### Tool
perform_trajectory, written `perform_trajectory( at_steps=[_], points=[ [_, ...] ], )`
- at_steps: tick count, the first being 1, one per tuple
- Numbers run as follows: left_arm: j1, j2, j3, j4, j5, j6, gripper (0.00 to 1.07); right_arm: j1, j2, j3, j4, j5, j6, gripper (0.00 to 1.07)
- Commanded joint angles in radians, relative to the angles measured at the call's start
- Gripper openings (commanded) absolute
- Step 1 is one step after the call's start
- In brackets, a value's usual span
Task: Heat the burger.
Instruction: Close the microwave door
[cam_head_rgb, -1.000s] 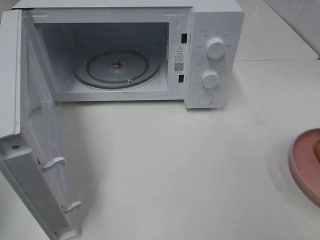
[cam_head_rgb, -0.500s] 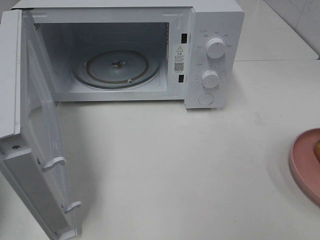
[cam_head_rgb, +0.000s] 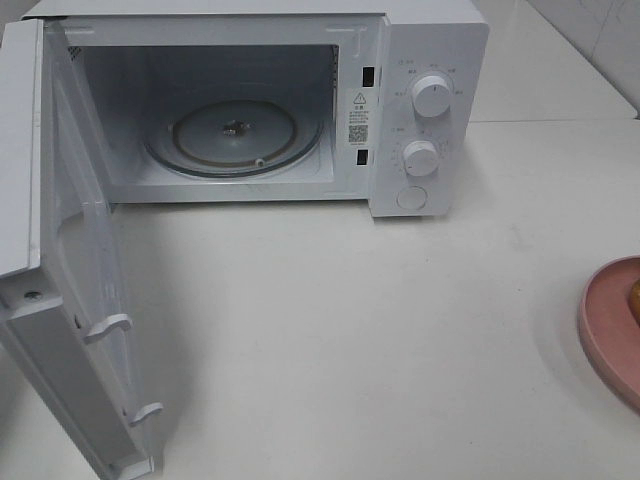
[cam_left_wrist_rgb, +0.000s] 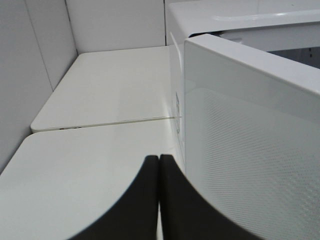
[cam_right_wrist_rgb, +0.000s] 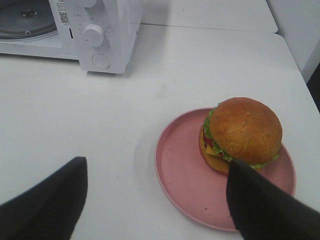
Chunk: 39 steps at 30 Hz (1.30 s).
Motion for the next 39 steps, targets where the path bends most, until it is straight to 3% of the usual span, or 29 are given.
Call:
perform_trajectory(
  at_steps=[1,6,8,11,13,16,25,30,32,35,37,39],
  points=[
    [0.003,0.034,0.004,0.07,-0.062,-0.049,0.0,-0.007,-0.027,0.003,0.003,-0.006,-0.006,0.76],
    [0.003,0.097,0.004,0.176,-0.125,-0.104,0.0,-0.007,-0.027,0.003,0.003,-0.006,-0.006,0.76],
    [0.003,0.155,-0.006,0.298,-0.177,-0.17,0.0,-0.007,-0.027,0.003,0.003,-0.006,-0.006,0.76],
    [0.003,0.167,-0.012,0.321,-0.181,-0.187,0.0,-0.007,-0.027,0.003,0.003,-0.006,-0.006,0.76],
    [-0.005,0.225,-0.037,0.396,-0.198,-0.229,0.0,-0.007,-0.027,0.003,0.003,-0.006,-0.006,0.75],
    [-0.049,0.268,-0.051,0.402,-0.203,-0.221,0.0,-0.007,-0.027,0.003,0.003,-0.006,-0.006,0.75],
    [-0.175,0.387,-0.08,0.383,-0.216,-0.218,0.0,-0.007,-0.027,0.003,0.003,-0.006,-0.006,0.75],
    [-0.24,0.441,-0.097,0.303,-0.219,-0.212,0.0,-0.007,-0.027,0.003,0.003,-0.006,-0.006,0.75],
    [-0.286,0.459,-0.11,0.25,-0.22,-0.171,0.0,-0.007,-0.027,0.003,0.003,-0.006,-0.006,0.75],
    [-0.301,0.464,-0.116,0.228,-0.22,-0.154,0.0,-0.007,-0.027,0.003,0.003,-0.006,-0.006,0.75],
    [-0.379,0.488,-0.142,0.106,-0.218,-0.1,0.0,-0.007,-0.027,0.003,0.003,-0.006,-0.006,0.75],
    [-0.393,0.498,-0.148,0.078,-0.218,-0.086,0.0,-0.007,-0.027,0.003,0.003,-0.006,-0.006,0.75]
  ],
)
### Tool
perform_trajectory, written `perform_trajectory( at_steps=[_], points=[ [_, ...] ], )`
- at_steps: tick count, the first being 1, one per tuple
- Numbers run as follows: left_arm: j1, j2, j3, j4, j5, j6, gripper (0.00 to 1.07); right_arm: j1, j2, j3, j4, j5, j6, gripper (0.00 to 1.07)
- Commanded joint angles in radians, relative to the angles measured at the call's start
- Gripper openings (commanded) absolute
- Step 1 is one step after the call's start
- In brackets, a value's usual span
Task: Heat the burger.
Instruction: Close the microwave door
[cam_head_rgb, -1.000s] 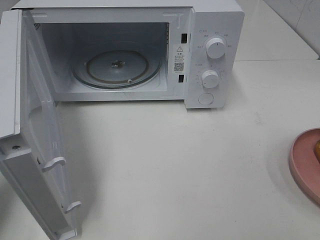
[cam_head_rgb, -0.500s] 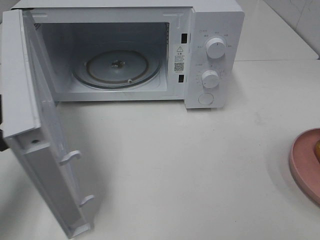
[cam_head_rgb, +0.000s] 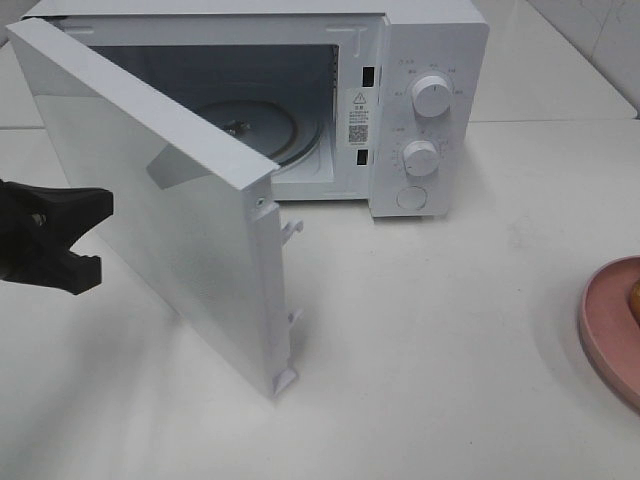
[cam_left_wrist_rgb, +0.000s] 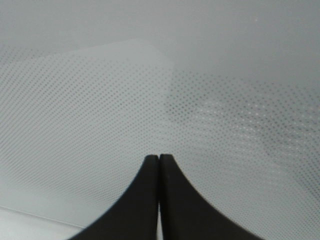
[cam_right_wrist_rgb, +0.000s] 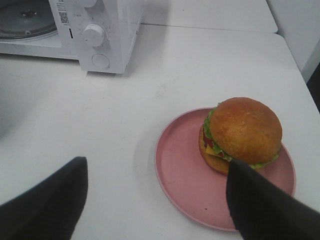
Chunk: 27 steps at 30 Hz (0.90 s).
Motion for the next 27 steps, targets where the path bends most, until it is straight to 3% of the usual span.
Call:
perform_trajectory(
  at_steps=[1,14,21,27],
  points=[
    [-0.081,0.039,-0.037,-0.149,-0.014,0.067,0.0,-0.007,-0.027,0.003,0.003,-0.006,-0.006,0.75],
    [-0.289,0.195,-0.195,-0.419,-0.015,0.174,0.0,-0.007,-0.027,0.003,0.003,-0.006,-0.006,0.75],
    [-0.367,0.271,-0.291,-0.544,-0.015,0.177,0.0,-0.007,-0.027,0.003,0.003,-0.006,-0.006,0.75],
    [-0.412,0.324,-0.359,-0.591,-0.015,0.227,0.0,-0.007,-0.027,0.003,0.003,-0.006,-0.006,0.75]
  ],
)
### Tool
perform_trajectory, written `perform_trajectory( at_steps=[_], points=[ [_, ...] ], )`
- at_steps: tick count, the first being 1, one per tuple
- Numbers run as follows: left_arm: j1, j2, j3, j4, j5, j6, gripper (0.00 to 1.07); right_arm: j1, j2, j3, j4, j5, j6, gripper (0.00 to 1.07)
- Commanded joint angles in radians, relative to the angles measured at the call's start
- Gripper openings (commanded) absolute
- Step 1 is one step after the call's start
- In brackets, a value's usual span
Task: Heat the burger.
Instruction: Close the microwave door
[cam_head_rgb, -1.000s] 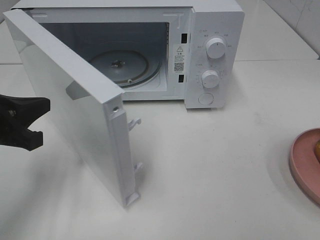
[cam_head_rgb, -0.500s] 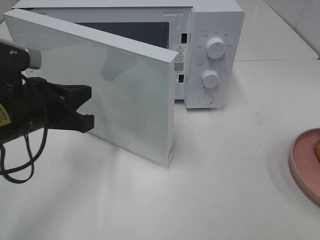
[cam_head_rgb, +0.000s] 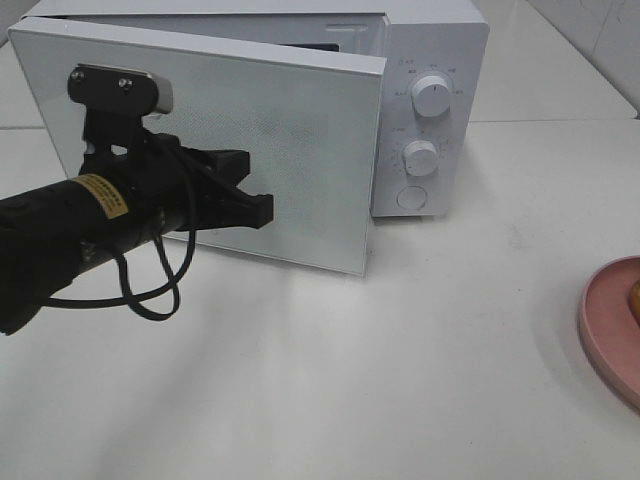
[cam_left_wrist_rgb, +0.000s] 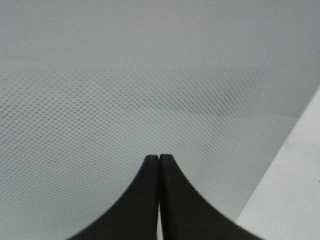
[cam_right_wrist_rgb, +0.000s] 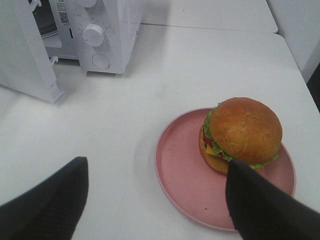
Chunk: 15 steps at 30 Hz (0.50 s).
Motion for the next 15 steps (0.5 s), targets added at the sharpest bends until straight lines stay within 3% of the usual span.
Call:
perform_trajectory(
  at_steps=[1,5,15],
  points=[
    [-0.036,0.042,-0.067,-0.056,-0.015,0.048,0.0,-0.007,-0.027,0.003,0.003,-0.006,-0.006,0.75],
    [-0.047,0.088,-0.131,-0.108,-0.013,0.048,0.0,-0.007,-0.027,0.003,0.003,-0.006,-0.006,0.75],
    [-0.047,0.153,-0.242,-0.12,-0.01,0.048,0.0,-0.007,-0.027,0.003,0.003,-0.006,-0.006,0.75]
  ],
)
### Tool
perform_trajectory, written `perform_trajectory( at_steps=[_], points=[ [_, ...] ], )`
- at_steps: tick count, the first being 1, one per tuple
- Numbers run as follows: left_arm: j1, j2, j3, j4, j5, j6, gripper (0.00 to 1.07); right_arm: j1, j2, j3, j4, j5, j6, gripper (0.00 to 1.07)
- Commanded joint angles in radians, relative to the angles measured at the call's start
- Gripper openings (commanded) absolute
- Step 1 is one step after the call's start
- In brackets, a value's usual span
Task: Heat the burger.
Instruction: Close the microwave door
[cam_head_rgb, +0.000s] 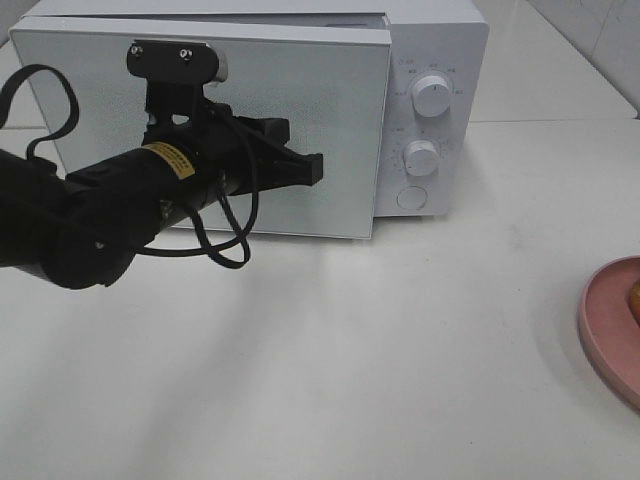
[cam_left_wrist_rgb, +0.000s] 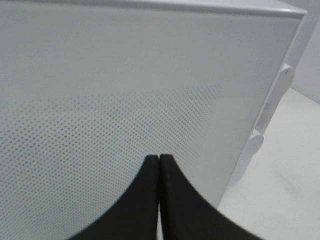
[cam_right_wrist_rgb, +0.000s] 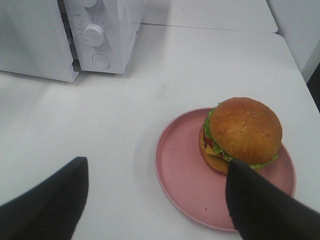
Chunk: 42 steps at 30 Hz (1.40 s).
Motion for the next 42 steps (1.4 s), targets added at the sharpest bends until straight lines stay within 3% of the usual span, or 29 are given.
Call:
perform_trajectory(
  at_steps=[1,16,29,36,42],
  points=[
    [-0.006,0.018,-0.034,-0.009,-0.01,0.0,0.0,-0.007,-0.027,0.003,0.003,-0.006,-0.006,0.75],
    [-0.005,0.126,-0.206,-0.064,0.016,0.005,0.0,-0.007,-0.027,0.003,0.003,-0.006,-0.006,0.75],
    [0.017,0.173,-0.268,-0.091,0.023,0.023,0.0,-0.007,-0.027,0.003,0.003,-0.006,-0.006,0.75],
    [0.087,0.175,-0.315,-0.089,0.061,0.022,0.0,-0.007,-0.027,0.003,0.003,-0.006,-0.006,0.75],
    [0.101,0.172,-0.326,-0.076,0.077,0.023,0.0,-0.007,-0.027,0.003,0.003,-0.006,-0.006,0.75]
  ],
)
